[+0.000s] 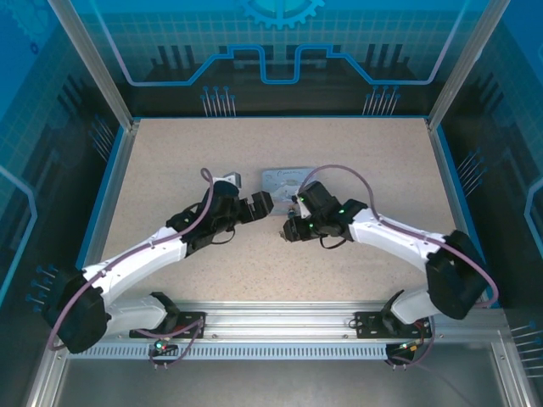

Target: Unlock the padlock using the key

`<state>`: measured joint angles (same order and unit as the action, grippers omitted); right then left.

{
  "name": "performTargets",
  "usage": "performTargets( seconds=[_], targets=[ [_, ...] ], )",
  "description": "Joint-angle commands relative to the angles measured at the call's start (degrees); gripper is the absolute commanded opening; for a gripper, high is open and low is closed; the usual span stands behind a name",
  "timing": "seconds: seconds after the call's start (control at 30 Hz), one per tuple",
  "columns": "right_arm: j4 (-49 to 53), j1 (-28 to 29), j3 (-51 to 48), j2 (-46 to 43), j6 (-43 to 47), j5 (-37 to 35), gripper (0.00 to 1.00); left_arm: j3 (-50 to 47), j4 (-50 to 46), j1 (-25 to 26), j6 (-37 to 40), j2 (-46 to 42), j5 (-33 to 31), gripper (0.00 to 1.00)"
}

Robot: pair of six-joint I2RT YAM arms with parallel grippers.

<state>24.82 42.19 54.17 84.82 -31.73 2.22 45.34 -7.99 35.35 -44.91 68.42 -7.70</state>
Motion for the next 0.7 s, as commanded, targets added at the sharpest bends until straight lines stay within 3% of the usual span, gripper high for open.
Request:
performTargets(
  seconds=[0.0,0.3,0.67],
  targets=[
    [0.90,2.43,3.80,4.77,-0.04,-1.68,0.49,0.05,-2.82,-3.22,-1.31,-2.87,-0.37,0.99],
    [5.14,4.93,14.11,17.90,6.48,-8.80,0.43,-3.78,-3.71,-7.75,-2.03,-7.72,2.14,0.99],
    [7.70,5.53,19.57,24.56,11.24,-11.69,0.38,-4.11,-2.82,-9.31,-2.20,-7.78,3.74,0.99]
  ],
)
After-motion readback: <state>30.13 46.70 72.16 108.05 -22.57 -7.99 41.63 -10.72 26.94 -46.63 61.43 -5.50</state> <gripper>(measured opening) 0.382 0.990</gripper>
